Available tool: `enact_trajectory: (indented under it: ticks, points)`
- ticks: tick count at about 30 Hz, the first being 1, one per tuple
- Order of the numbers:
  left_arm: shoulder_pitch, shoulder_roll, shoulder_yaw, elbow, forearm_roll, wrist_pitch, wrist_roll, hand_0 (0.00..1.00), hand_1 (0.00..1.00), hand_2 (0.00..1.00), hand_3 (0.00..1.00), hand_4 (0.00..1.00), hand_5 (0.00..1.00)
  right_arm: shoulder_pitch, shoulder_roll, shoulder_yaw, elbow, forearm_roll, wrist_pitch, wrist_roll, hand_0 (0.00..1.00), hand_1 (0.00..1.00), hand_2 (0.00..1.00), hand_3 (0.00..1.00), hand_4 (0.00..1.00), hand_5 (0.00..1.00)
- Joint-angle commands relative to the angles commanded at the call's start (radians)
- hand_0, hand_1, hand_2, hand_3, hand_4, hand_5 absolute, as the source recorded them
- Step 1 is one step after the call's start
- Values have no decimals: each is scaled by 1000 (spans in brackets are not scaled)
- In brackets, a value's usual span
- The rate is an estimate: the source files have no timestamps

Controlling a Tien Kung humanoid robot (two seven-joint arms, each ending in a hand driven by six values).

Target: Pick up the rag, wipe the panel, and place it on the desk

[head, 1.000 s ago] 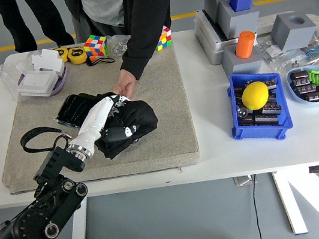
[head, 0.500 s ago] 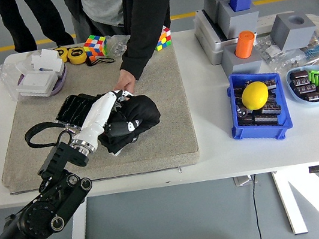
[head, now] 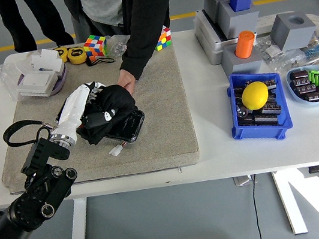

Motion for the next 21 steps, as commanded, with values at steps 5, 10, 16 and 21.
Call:
enact_trajectory:
  ticks: [5,10,16,21]
  points:
    - [-13,4,-49,56,-17,12,-17,217,262,366,556,675,2,1,1,0,0,1,0,0,588,562,478,521,902,354]
    - [-21,6,-116,107,-6,29,-21,216,265,368,556,676,2,0,1,1,0,0,1,-1,589,563,478,521,902,354]
    - [-28,7,-177,157,-4,46,-30,217,265,368,556,677,2,0,1,0,1,1,1,-1,589,563,478,521,903,355]
    - [-38,7,-215,197,-22,64,-46,218,267,371,556,678,2,1,2,-3,2,3,1,-1,589,563,478,521,903,355]
